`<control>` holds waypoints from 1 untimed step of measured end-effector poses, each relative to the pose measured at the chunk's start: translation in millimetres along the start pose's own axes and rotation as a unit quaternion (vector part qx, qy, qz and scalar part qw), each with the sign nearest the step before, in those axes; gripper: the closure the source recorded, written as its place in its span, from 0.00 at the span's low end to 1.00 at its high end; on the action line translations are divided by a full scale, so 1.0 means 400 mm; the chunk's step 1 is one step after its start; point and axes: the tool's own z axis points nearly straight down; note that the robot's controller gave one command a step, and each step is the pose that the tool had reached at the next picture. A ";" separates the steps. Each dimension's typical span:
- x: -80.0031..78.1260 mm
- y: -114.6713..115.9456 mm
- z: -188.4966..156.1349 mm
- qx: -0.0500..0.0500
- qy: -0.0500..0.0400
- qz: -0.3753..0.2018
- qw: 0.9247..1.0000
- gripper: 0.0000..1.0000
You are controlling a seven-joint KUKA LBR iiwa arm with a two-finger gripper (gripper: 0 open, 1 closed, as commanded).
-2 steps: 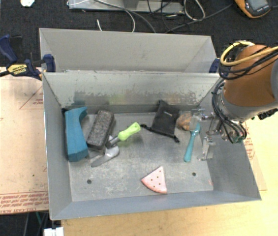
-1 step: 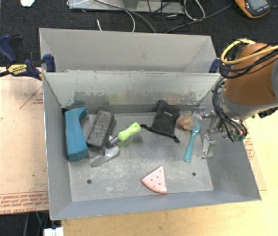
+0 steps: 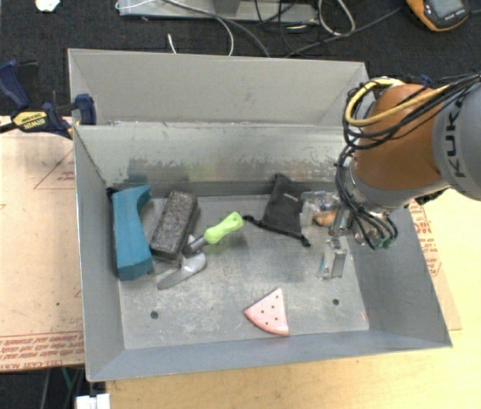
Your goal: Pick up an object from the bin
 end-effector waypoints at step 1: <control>-0.066 -0.013 0.016 0.000 -0.002 -0.089 0.996 0.00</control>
Offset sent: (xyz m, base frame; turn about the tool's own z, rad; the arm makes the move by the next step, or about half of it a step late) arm 0.0494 0.0661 -0.0363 -0.2782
